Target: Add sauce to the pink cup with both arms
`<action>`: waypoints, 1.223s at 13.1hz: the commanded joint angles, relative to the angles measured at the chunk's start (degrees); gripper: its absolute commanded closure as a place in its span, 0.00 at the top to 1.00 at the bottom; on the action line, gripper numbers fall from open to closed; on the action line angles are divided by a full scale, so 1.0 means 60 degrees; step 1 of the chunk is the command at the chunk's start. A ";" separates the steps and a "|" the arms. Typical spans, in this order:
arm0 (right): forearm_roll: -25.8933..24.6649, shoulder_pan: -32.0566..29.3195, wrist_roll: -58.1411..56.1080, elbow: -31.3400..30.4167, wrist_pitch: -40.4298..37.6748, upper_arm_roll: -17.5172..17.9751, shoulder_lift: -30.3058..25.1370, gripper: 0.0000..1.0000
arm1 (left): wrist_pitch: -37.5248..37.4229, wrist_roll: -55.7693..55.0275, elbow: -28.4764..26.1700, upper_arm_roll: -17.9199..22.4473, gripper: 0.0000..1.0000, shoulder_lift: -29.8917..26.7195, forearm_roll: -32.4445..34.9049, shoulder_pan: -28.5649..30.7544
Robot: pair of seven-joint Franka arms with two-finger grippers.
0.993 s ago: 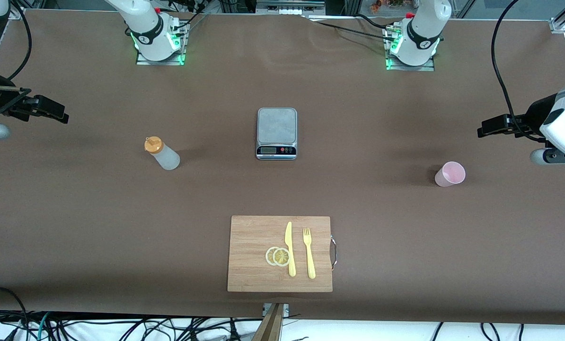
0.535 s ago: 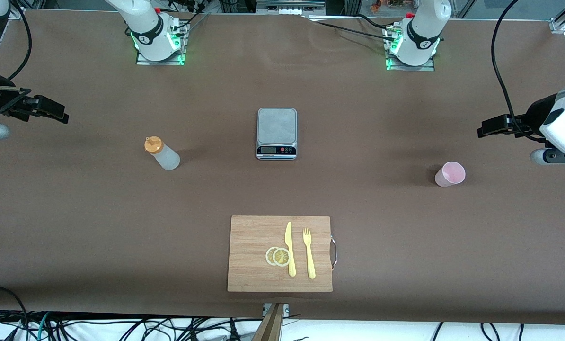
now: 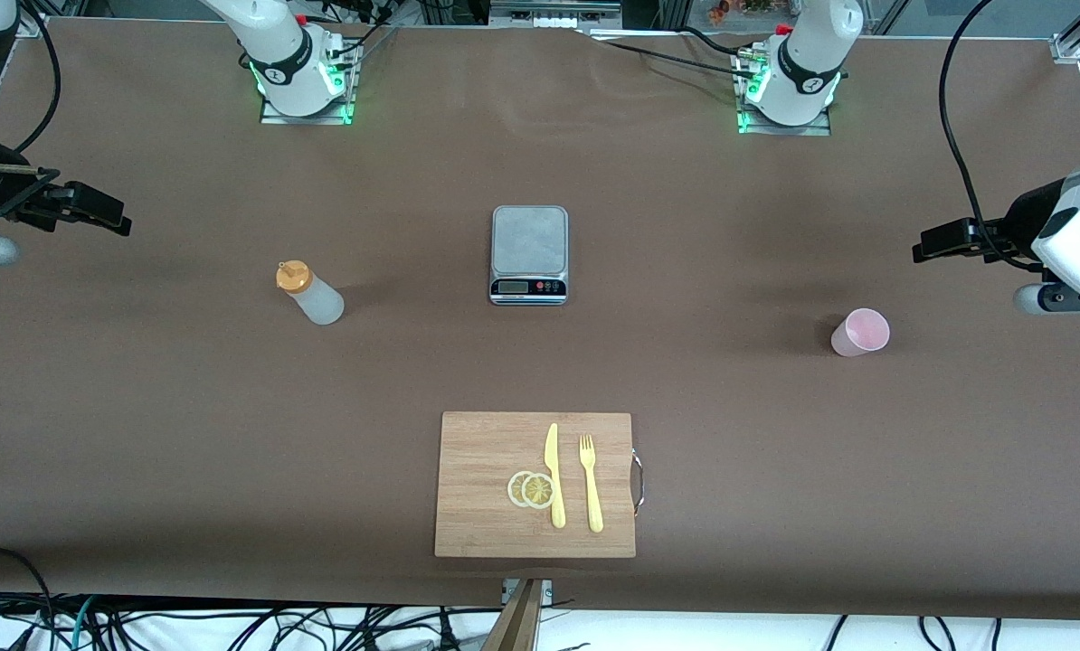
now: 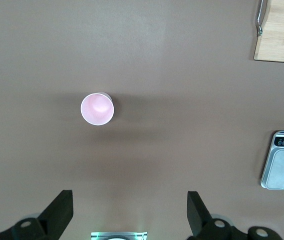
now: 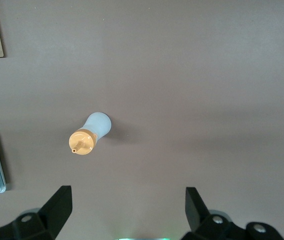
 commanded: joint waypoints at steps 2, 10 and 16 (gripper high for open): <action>0.0006 -0.0021 -0.0086 0.0064 -0.0118 0.0030 -0.0088 1.00 | -0.0180 -0.0043 0.0297 0.0011 1.00 0.0113 0.0163 -0.0031; 0.0006 -0.0021 -0.0101 0.0064 -0.0118 0.0030 -0.0088 1.00 | -0.0194 0.0089 0.0575 0.0070 1.00 0.0596 0.0075 0.0496; 0.0006 -0.0021 -0.0101 0.0064 -0.0133 0.0030 -0.0088 1.00 | 0.0082 0.0793 0.0517 0.0070 1.00 0.1181 0.0454 0.0731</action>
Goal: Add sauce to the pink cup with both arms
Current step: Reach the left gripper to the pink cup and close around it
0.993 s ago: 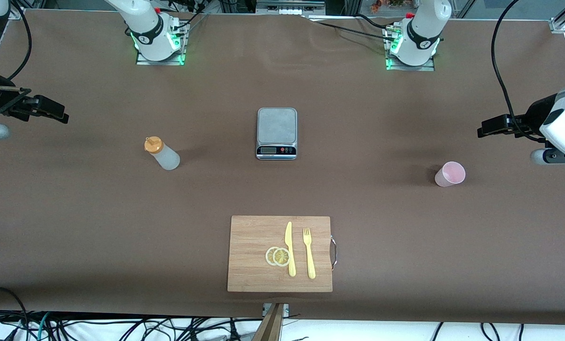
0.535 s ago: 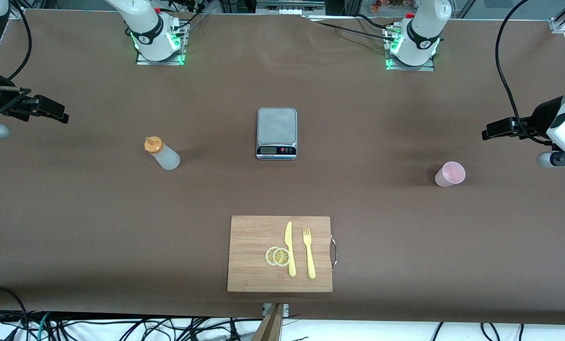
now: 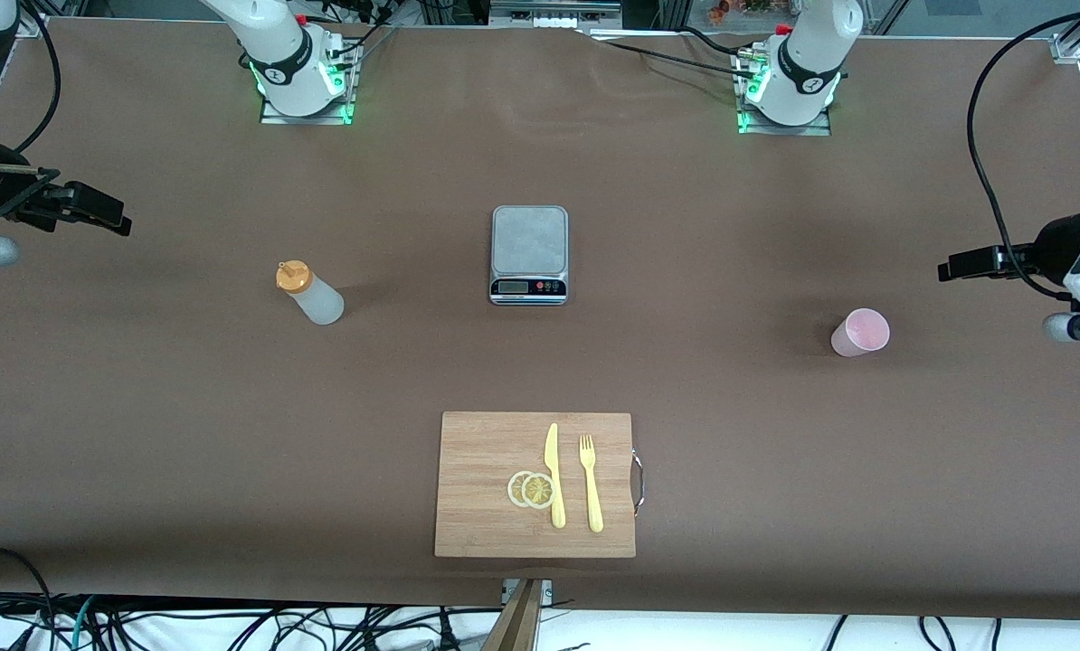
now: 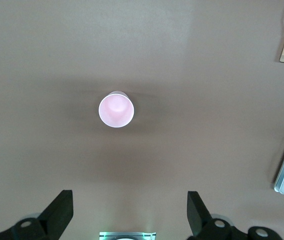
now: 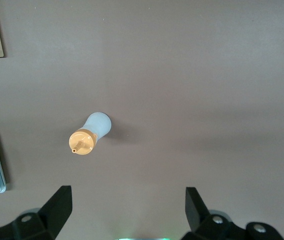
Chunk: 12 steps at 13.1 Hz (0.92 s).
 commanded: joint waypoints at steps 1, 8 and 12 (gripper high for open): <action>0.0005 -0.0021 -0.0086 0.0064 -0.0133 0.0043 -0.0088 1.00 | 0.0250 0.0318 0.0277 -0.0078 1.00 0.0444 0.0556 0.0070; 0.0005 -0.0021 -0.0101 0.0064 -0.0133 0.0029 -0.0088 1.00 | 0.2752 0.0668 -0.1960 0.0009 1.00 0.0635 0.0601 0.0071; 0.0005 -0.0021 -0.0086 0.0064 -0.0133 0.0043 -0.0088 1.00 | 0.4775 0.1577 -0.3660 0.0360 1.00 0.0576 0.0500 0.0085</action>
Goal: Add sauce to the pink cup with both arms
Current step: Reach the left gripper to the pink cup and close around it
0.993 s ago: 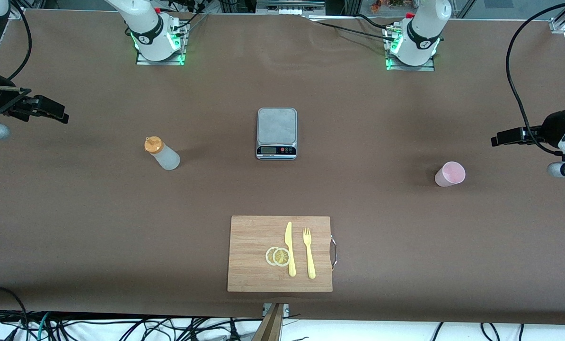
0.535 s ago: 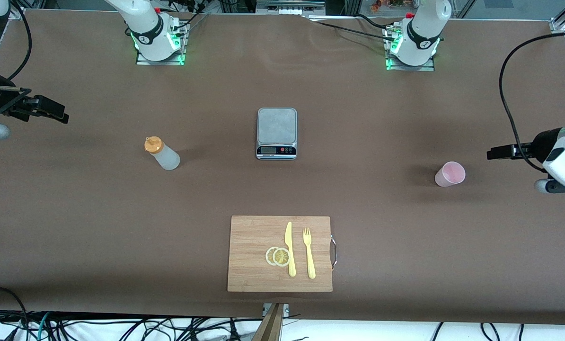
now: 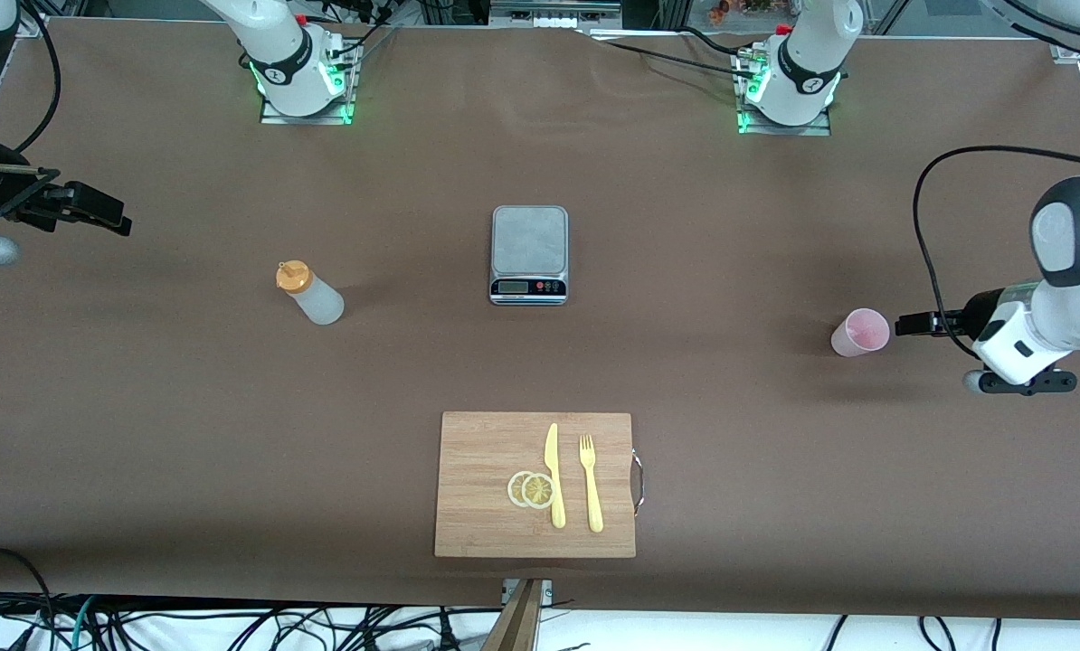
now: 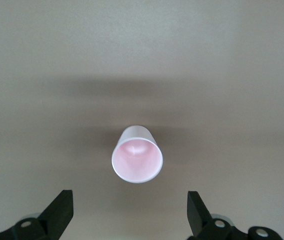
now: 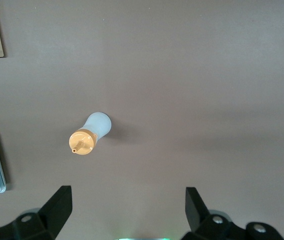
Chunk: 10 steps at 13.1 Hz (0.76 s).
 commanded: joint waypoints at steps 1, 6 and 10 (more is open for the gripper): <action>0.0005 -0.0022 -0.0043 0.0064 -0.0133 0.0041 -0.0102 1.00 | 0.0979 0.0721 -0.1128 0.0182 0.99 -0.0316 0.0091 0.0036; 0.0005 0.0021 0.0001 0.0063 -0.0133 0.0056 -0.0117 1.00 | 0.2649 0.1030 -0.2212 0.0270 0.94 -0.0272 0.0076 0.0036; 0.0019 0.0022 -0.0013 0.0064 -0.0133 0.0056 -0.0117 1.00 | 0.3851 0.1426 -0.2960 0.0270 0.91 -0.0243 0.0047 0.0050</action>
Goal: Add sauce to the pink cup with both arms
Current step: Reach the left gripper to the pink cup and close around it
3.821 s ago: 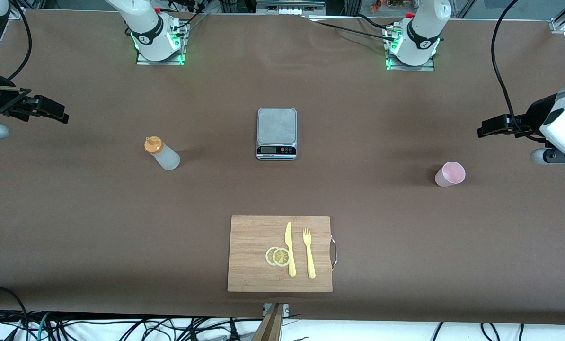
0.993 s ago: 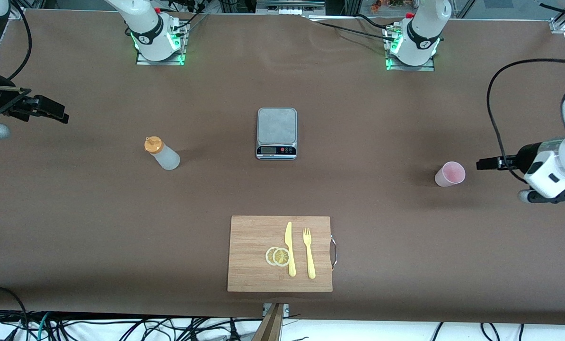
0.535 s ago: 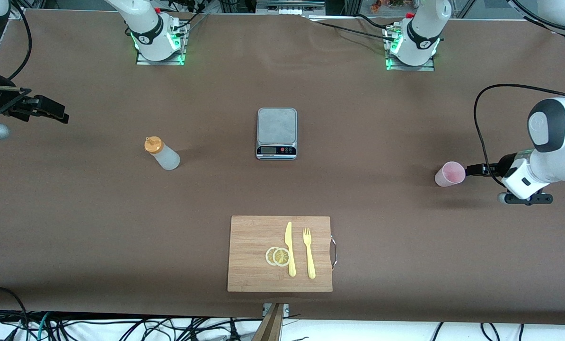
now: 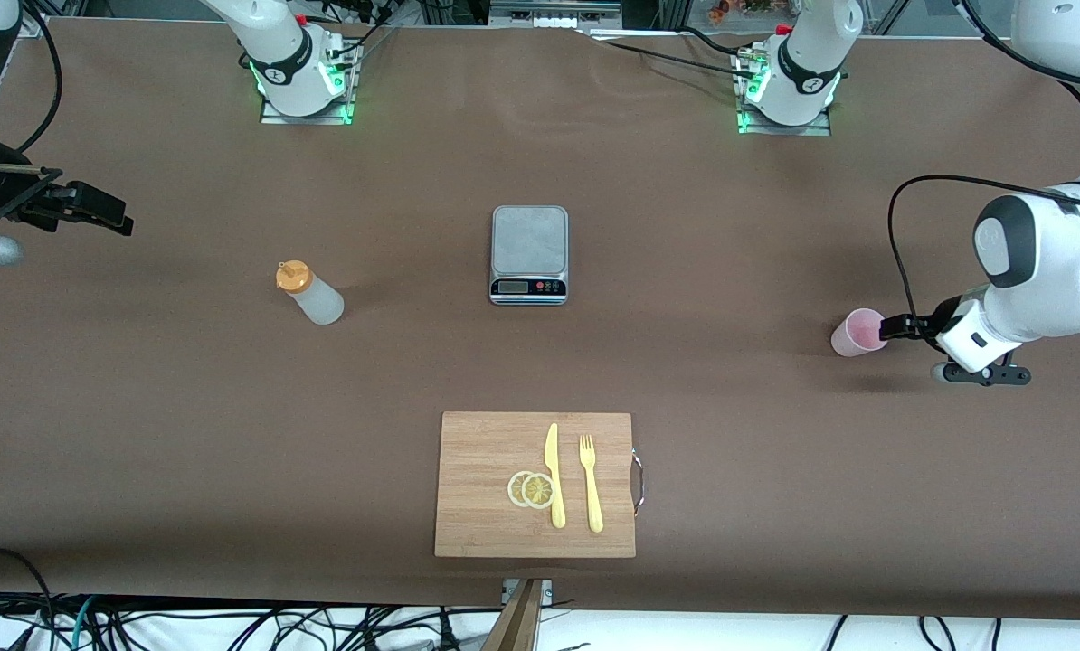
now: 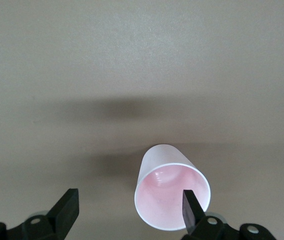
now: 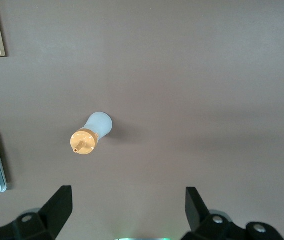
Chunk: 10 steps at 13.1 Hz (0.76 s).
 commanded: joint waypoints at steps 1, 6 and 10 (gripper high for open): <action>0.0019 -0.0007 -0.0028 0.0049 -0.0133 0.0043 -0.0114 1.00 | 0.0718 0.0308 -0.0697 0.0013 0.91 -0.0227 0.0047 -0.0008; 0.0004 -0.0007 -0.0043 0.0063 -0.0133 0.0043 -0.0114 1.00 | 0.1115 0.0526 -0.1020 0.0013 0.88 -0.0168 0.0032 -0.0008; 0.0019 -0.0007 -0.0014 0.0063 -0.0133 0.0043 -0.0114 1.00 | 0.1115 0.0674 -0.1079 0.0028 0.48 -0.0110 -0.0348 -0.0023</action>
